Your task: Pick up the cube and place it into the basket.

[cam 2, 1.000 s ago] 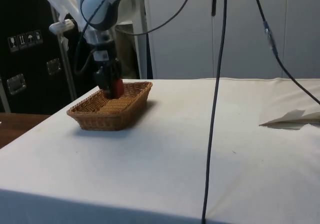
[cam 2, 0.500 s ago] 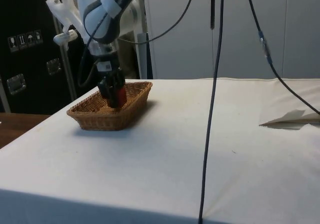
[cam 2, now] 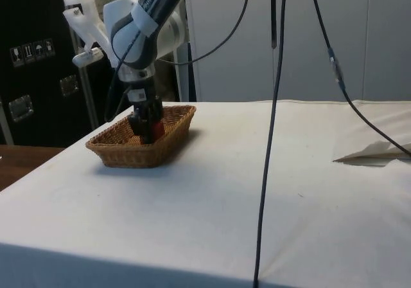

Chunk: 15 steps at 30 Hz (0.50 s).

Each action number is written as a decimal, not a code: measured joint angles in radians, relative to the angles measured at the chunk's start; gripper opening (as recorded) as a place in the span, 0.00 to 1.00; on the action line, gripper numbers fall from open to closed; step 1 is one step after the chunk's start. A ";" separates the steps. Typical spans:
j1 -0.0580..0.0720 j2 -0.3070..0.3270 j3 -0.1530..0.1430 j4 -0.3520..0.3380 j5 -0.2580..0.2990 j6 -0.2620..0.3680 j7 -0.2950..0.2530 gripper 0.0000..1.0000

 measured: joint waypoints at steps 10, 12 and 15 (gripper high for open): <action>-0.001 0.005 -0.002 0.001 0.000 0.001 0.000 0.38; -0.001 0.006 -0.003 0.002 0.000 0.001 0.000 0.63; 0.000 0.009 -0.003 0.005 0.000 0.001 0.000 0.93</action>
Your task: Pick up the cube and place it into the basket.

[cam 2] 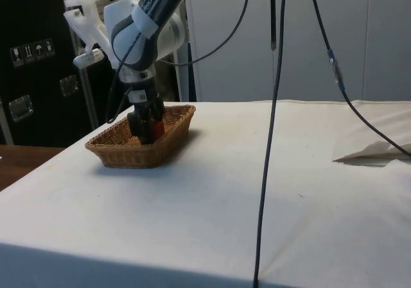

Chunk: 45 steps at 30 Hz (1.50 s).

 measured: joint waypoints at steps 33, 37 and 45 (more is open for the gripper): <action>0.008 -0.100 -0.017 0.017 -0.003 -0.113 -0.012 1.00; 0.009 -0.114 -0.020 0.015 -0.003 -0.127 -0.018 1.00; 0.013 -0.169 -0.024 -0.011 -0.010 -0.150 -0.032 1.00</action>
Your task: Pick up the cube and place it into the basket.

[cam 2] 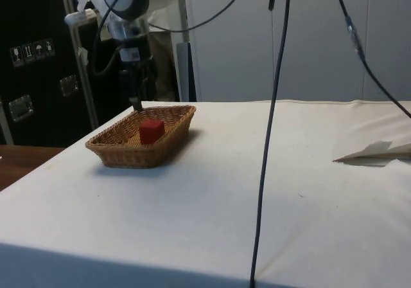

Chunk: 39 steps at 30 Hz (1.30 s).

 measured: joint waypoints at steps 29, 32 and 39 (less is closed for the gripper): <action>0.003 -0.140 -0.004 -0.019 -0.010 -0.065 -0.161 1.00; 0.003 -0.146 -0.004 -0.019 -0.010 -0.067 -0.176 1.00; 0.004 -0.165 -0.004 -0.018 -0.010 -0.076 -0.219 1.00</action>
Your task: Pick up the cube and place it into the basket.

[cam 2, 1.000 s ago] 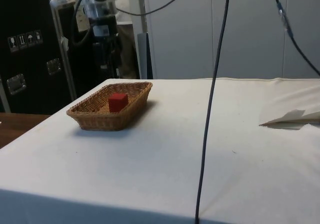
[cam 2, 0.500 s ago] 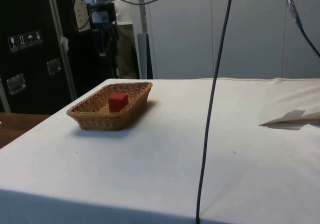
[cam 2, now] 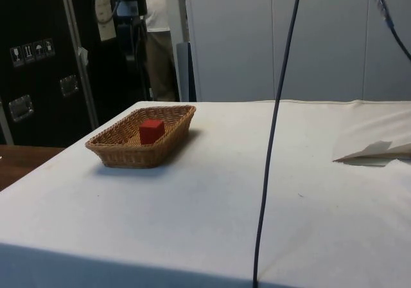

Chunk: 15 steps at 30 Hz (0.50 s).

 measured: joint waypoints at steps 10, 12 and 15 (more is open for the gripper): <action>0.011 -0.026 0.002 -0.010 0.000 -0.005 -0.028 1.00; 0.012 -0.029 0.002 -0.013 0.000 -0.005 -0.029 1.00; 0.017 -0.045 0.002 -0.034 0.000 0.006 -0.033 1.00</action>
